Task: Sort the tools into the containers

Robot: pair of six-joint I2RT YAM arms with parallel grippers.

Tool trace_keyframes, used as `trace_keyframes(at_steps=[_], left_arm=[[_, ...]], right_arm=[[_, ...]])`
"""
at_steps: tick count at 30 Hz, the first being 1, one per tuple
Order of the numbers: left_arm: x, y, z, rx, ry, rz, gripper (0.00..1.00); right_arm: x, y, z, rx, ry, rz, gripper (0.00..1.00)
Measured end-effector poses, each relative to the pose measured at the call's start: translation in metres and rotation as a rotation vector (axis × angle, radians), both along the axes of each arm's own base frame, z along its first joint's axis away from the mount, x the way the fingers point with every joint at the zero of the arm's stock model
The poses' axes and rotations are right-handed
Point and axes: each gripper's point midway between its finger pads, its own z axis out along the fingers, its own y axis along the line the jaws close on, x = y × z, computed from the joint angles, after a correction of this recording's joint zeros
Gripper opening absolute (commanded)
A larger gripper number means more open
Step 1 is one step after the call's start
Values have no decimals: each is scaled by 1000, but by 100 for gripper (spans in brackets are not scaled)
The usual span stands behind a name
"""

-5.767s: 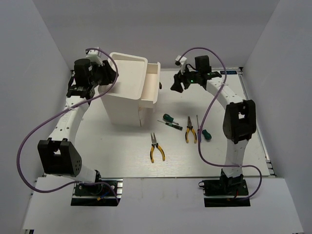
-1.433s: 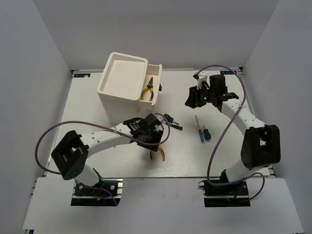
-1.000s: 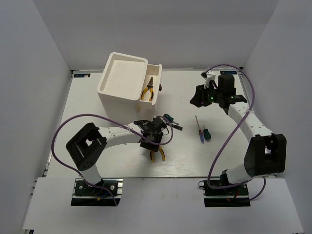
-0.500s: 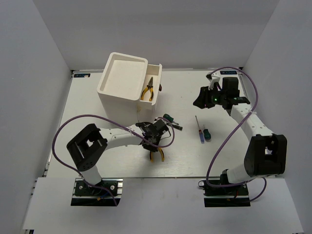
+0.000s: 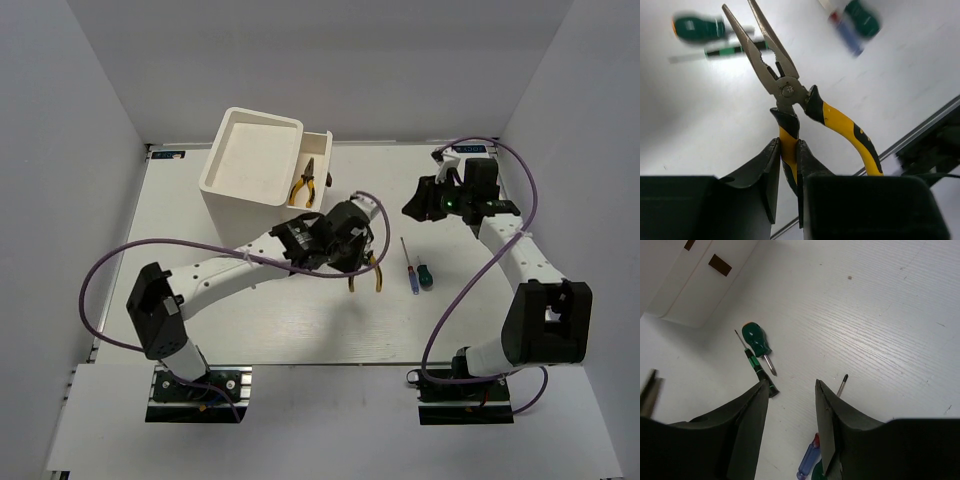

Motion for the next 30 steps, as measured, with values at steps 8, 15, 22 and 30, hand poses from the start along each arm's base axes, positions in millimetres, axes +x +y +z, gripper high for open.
trace_keyframes(at_steps=[8,15,22,30], left_arm=[[43,2,102,-68,-229,67,0],[101,62,174,14,-443,291,0],[164,127,219,197,-611,487,0],[215,120,158,516,-615,391,0]], right_arm=[[-1,-12,-4,-1,9,-30,48],[-4,-19,-9,0,21,-48,48],[-10,-20,-14,5,35,-47,48],[-15,-30,-19,18,51,-74,46]])
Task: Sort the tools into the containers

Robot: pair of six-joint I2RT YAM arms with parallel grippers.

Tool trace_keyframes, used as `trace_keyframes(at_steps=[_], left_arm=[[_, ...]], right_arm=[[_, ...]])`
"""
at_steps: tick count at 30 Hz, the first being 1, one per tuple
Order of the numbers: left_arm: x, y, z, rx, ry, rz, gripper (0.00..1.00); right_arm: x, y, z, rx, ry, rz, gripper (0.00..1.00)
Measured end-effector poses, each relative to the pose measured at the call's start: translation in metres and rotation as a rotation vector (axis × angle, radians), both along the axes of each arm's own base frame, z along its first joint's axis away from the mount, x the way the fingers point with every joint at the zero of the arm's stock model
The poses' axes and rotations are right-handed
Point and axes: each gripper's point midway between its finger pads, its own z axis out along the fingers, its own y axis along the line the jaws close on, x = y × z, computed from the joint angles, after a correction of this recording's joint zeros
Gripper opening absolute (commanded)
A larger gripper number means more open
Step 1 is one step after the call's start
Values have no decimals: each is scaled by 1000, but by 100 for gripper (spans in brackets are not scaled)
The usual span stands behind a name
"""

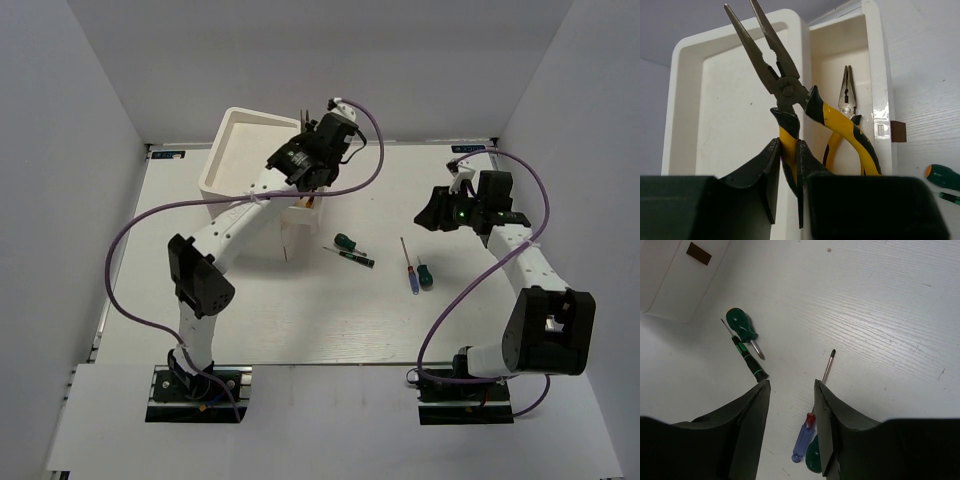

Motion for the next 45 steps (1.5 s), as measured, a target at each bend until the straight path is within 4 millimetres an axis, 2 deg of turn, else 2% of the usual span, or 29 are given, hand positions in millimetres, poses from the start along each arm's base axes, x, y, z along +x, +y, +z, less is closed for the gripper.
trace_keyframes(at_steps=[2,4,9,17,29,30,31,32,35,36,37,40,41,42,45], left_arm=[[6,-3,-14,52,23,-10,0],[9,-5,-18,71,24,-16,0],[12,-3,-13,88,2,-7,0],[13,5,-16,152,-5,16,0],[14,-2,-19,180,-15,-5,0],[13,-3,-19,181,-14,-9,3],[13,-4,-19,182,-14,-12,11],[13,-5,-19,182,-14,-14,27],[13,-6,-19,180,-13,-18,47],[13,-6,-19,178,-16,-18,62],[13,-7,-18,171,-19,-17,66],[13,-8,-17,161,-24,-14,69],[13,-8,-16,152,-26,-11,67],[13,-8,-14,139,-27,-7,50],[16,-7,7,27,-56,12,0]], right_arm=[[-1,-1,-1,2,4,-5,46],[-2,-2,-3,5,10,-6,46],[-2,-2,-4,12,13,-11,46],[-2,-4,-3,19,16,-20,46],[-1,-3,-2,32,21,-26,46],[-1,-3,-2,33,21,-26,46],[-1,-3,-2,33,22,-27,46],[-1,-3,-2,34,23,-28,46],[-2,-3,-2,38,25,-28,50],[-2,-2,-1,40,26,-27,50],[-2,-2,-1,43,25,-23,52],[-3,0,0,50,22,-10,52],[-3,1,0,49,18,-2,48],[-4,1,0,46,12,8,42],[-5,6,1,51,-11,63,0]])
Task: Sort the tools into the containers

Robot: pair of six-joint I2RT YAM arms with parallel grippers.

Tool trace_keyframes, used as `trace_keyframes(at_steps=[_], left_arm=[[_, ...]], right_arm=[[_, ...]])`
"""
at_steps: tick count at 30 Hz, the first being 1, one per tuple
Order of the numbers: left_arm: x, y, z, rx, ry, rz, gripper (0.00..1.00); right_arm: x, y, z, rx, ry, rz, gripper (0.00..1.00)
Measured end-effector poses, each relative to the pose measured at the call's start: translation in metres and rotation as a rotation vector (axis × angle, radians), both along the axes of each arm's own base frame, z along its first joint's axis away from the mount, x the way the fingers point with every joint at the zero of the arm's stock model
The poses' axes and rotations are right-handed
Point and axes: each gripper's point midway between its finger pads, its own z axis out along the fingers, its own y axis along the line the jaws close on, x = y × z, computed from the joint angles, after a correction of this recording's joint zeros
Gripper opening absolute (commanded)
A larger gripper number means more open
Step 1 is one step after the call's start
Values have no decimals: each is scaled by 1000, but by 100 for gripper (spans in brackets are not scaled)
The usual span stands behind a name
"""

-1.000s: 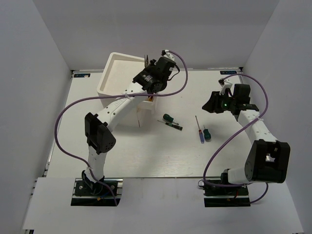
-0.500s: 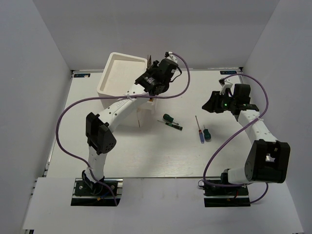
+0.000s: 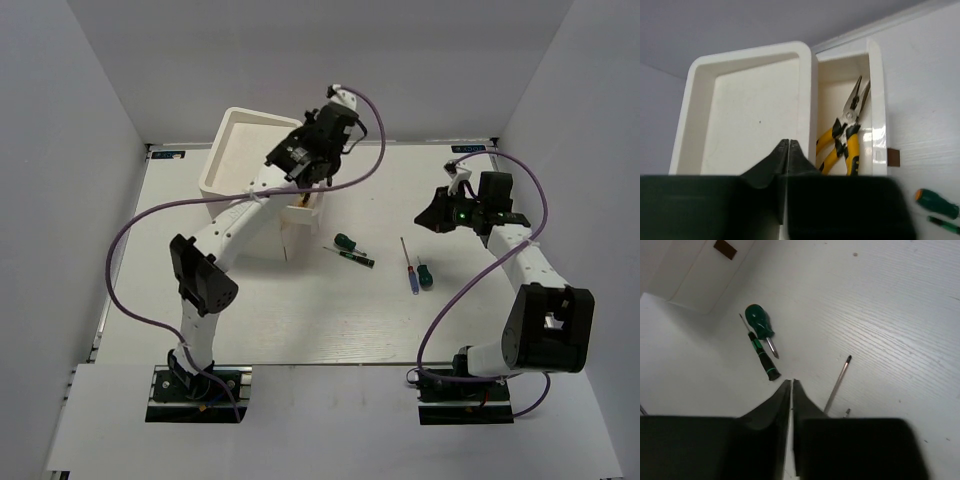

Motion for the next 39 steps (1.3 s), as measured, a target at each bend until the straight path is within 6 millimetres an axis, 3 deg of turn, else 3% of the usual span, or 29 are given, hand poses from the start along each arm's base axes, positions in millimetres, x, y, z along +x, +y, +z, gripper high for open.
trace_keyframes(at_steps=[2,4,5,8,11,13,15,18,19,23,27,34,39], left_arm=[[4,6,18,-111,-30,15,0],[10,30,32,-234,-43,45,0],[14,50,39,-300,-53,76,0],[20,135,52,-451,-85,212,29],[15,225,55,-567,-127,379,44],[8,269,49,-620,-137,465,45],[5,292,37,-666,-120,507,33],[11,297,13,-721,-49,501,18],[14,295,3,-737,-18,489,18],[24,270,-52,-801,166,409,17],[31,240,-97,-867,328,316,14],[31,227,-96,-908,346,167,10],[20,216,-98,-932,373,104,10]], right_arm=[[0,7,0,13,-15,52,0],[3,14,-2,24,-14,101,0],[8,19,-2,28,-19,126,0],[34,40,3,35,-28,197,0],[69,70,15,37,-62,266,0],[85,92,25,33,-78,298,0],[97,114,32,27,-83,322,0],[114,148,42,18,-92,348,0],[118,158,44,15,-89,356,0],[122,194,38,9,-67,394,0],[107,222,21,-4,-8,443,0],[96,228,14,-8,43,449,0],[95,241,25,6,16,474,0]])
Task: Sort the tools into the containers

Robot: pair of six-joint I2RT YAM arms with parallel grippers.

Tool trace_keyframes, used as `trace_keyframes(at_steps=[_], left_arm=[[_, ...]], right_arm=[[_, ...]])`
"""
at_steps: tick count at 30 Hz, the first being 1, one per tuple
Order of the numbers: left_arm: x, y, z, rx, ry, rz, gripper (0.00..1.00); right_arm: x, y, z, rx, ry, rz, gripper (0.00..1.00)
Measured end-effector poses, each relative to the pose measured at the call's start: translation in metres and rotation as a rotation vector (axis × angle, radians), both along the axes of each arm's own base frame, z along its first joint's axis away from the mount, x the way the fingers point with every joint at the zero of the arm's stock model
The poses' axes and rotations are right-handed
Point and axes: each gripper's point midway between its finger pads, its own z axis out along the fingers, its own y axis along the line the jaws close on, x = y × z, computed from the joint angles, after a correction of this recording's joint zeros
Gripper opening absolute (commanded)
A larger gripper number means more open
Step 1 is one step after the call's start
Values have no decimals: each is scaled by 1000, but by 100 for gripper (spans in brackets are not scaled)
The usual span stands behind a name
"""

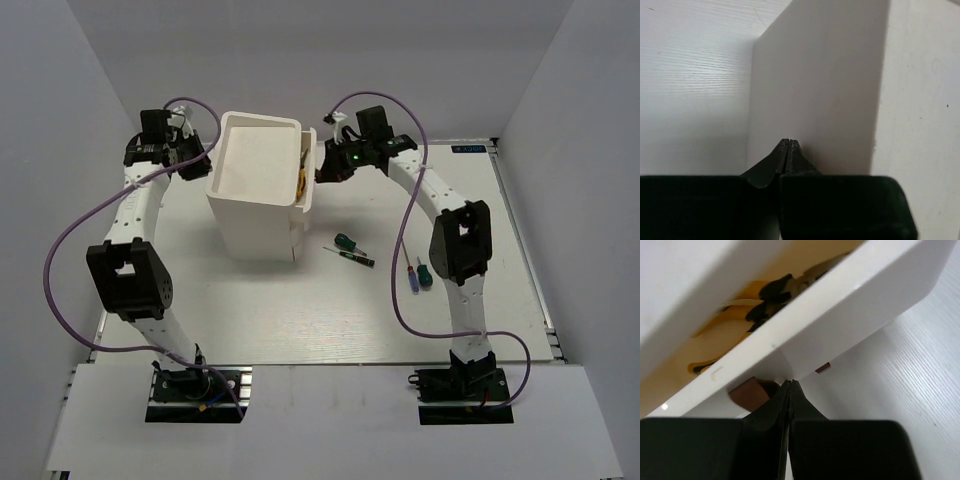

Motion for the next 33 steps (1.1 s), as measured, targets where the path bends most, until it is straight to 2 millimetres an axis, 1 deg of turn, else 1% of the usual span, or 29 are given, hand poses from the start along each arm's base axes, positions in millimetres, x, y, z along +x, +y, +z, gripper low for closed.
trace_keyframes(at_steps=[3,6,10,11,12,14,15,16,17,19,21,23,24,27,28,30,33], left_arm=[[-6,-10,-2,-20,10,-34,10],[-8,-15,-2,-24,11,-45,10],[-8,-15,-1,-24,8,-44,10],[-8,-15,-1,-24,8,-43,14],[-8,-14,-2,-23,8,-41,20],[-9,-12,-3,-14,14,-30,34],[-10,-9,-4,-8,23,-14,54],[-10,-4,-6,8,35,14,63],[-11,0,-7,16,42,33,67],[-17,10,-11,32,76,99,71],[-22,15,-8,43,85,142,73],[-29,17,1,46,76,168,74],[-33,19,10,42,57,183,74],[-41,20,25,31,23,196,74],[-42,20,29,28,10,198,76],[-46,19,29,23,8,202,76],[-51,21,19,18,34,213,78]], right_arm=[[-8,22,11,20,-35,43,0],[-19,40,15,15,-59,75,0],[-21,40,10,-8,-55,65,0],[-21,40,10,-10,-54,64,0],[-21,39,10,-11,-54,63,0],[-20,38,9,-19,-55,56,0],[-20,37,7,-27,-54,53,6],[-18,35,5,-40,-61,44,15],[-17,32,2,-54,-65,34,39],[-15,23,-4,-88,-74,5,49],[-16,13,-10,-103,-96,3,64],[-29,0,-20,-120,-86,36,70],[-35,-5,-25,-123,-82,60,75],[-49,-13,-45,-114,-92,155,80],[-53,-13,-51,-108,-94,188,80],[-58,-14,-59,-91,-121,255,80],[-57,-6,-59,-50,-185,326,80]])
